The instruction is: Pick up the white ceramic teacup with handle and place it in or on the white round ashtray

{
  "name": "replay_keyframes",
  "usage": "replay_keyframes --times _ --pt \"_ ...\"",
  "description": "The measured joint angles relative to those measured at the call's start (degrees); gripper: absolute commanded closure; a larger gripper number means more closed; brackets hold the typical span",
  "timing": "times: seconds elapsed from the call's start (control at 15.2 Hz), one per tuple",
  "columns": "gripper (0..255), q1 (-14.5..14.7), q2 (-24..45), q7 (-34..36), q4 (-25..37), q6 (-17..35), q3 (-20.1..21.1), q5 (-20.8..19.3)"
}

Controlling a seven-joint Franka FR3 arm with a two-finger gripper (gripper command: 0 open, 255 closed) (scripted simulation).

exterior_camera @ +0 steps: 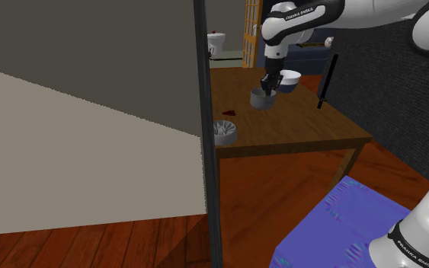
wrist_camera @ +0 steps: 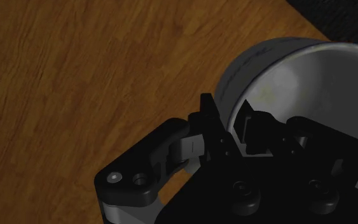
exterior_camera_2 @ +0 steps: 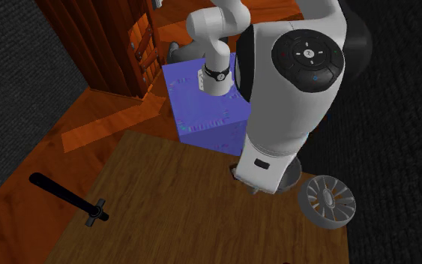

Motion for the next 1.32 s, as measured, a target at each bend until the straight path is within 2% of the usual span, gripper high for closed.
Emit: replay_keyframes --times 0.33,0.99,1.32 --pt "255 3.3 2.9 5.6 4.5 -1.2 2.1 0.2" --pt "255 9.6 13.0 16.1 20.4 -6.4 5.5 0.6" --pt "255 10.0 13.7 16.4 18.1 -3.4 5.7 0.7"
